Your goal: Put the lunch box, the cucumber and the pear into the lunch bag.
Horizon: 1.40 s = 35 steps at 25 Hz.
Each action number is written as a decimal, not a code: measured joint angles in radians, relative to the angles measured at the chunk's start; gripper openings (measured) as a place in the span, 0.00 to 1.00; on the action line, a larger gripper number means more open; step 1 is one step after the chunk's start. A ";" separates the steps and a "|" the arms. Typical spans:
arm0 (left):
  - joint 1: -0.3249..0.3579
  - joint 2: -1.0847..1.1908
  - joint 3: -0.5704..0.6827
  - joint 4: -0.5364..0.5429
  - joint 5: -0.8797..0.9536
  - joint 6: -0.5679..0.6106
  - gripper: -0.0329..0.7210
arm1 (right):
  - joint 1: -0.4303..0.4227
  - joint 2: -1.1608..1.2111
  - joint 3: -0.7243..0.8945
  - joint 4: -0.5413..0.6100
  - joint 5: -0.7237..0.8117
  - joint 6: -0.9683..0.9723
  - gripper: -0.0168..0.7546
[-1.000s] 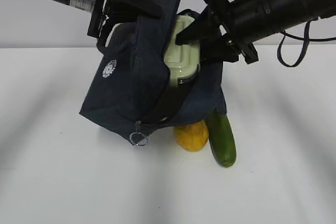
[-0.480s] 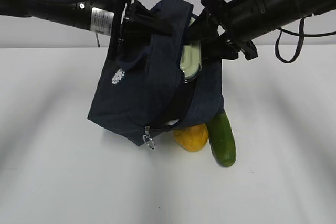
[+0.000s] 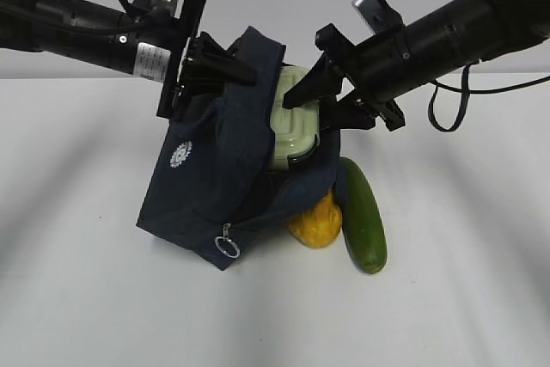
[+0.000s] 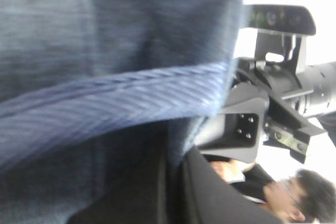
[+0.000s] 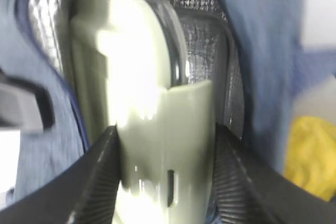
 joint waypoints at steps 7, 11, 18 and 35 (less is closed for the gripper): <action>0.041 0.000 -0.002 0.042 -0.006 0.000 0.05 | 0.008 0.045 -0.067 0.008 0.021 0.000 0.49; 0.043 0.000 -0.002 0.072 -0.017 0.001 0.05 | 0.032 0.084 -0.105 0.013 0.021 0.000 0.49; 0.047 0.000 -0.002 0.113 -0.015 0.002 0.05 | 0.109 0.151 -0.153 0.022 0.014 0.007 0.49; 0.046 0.000 -0.002 0.115 -0.017 0.002 0.05 | 0.156 0.251 -0.172 0.108 0.020 -0.025 0.49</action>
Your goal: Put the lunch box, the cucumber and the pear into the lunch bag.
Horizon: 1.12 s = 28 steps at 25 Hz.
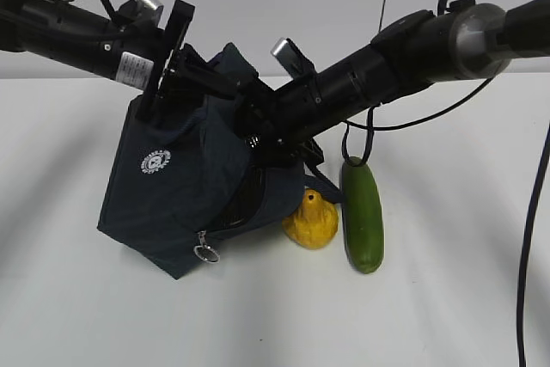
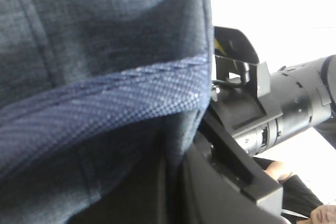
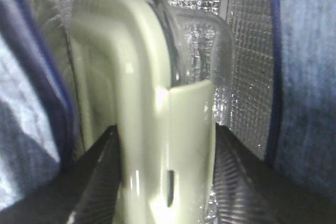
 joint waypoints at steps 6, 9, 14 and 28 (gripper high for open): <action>0.000 0.000 0.000 -0.001 0.000 0.000 0.05 | 0.000 0.000 -0.002 0.004 0.000 -0.004 0.49; 0.000 0.000 0.000 -0.002 0.001 0.000 0.05 | 0.000 0.000 -0.002 0.004 0.004 -0.014 0.54; 0.002 0.000 0.000 -0.009 0.005 0.000 0.05 | 0.000 0.000 -0.002 0.021 0.019 -0.016 0.66; 0.093 0.000 0.000 0.009 0.024 0.000 0.05 | -0.016 -0.071 -0.211 -0.374 0.200 0.105 0.70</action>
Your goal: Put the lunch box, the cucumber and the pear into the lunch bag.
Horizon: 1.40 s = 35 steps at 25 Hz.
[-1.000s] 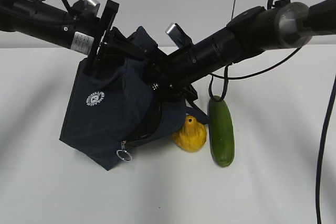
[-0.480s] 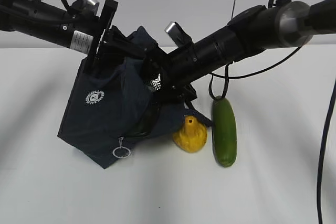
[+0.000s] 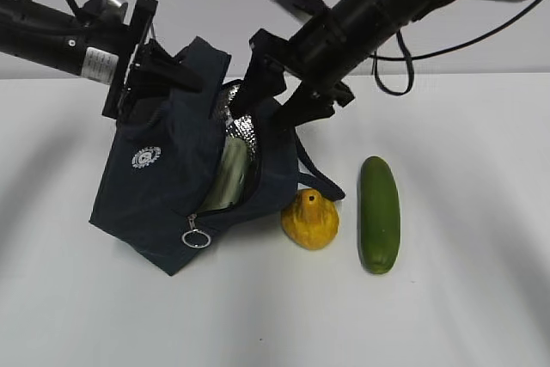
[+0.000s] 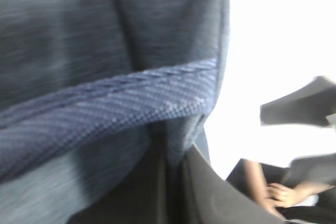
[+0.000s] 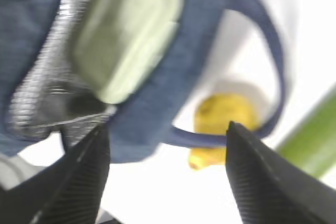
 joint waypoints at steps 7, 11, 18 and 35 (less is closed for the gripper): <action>0.038 -0.027 0.000 0.159 0.001 -0.025 0.05 | 0.000 -0.135 -0.004 -0.317 0.025 0.180 0.69; 0.038 -0.028 0.000 0.225 0.000 -0.065 0.05 | 0.000 -0.154 0.033 -0.497 0.027 0.295 0.67; 0.038 -0.057 0.000 0.264 -0.003 -0.083 0.05 | 0.000 -0.154 0.235 -0.671 -0.003 0.424 0.67; 0.038 -0.064 0.000 0.270 -0.003 -0.091 0.05 | 0.000 0.007 0.282 -0.704 -0.172 0.487 0.67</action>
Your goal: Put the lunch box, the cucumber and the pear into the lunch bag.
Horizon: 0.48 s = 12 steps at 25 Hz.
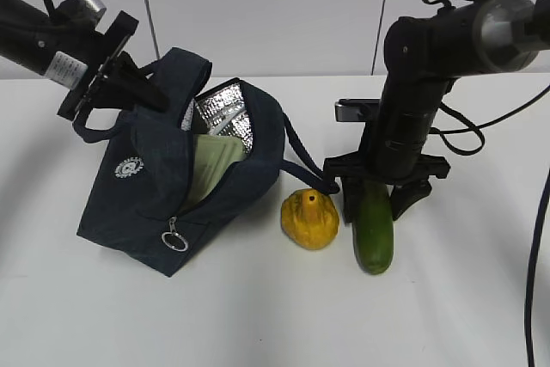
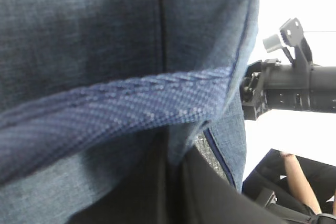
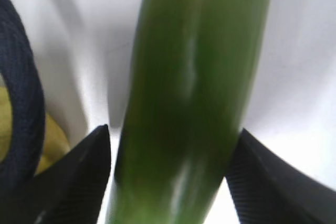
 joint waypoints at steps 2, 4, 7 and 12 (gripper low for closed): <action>0.000 0.000 0.000 0.000 0.000 -0.001 0.05 | 0.000 0.007 0.000 0.002 -0.011 0.004 0.67; 0.000 0.000 0.000 0.000 0.000 -0.001 0.05 | 0.000 0.011 0.000 0.004 -0.011 0.006 0.65; 0.000 0.000 0.000 0.000 0.000 -0.001 0.05 | 0.000 0.011 -0.009 0.004 -0.003 0.007 0.57; 0.000 0.000 0.000 0.000 0.001 -0.001 0.05 | 0.000 0.013 -0.066 -0.006 0.052 0.007 0.51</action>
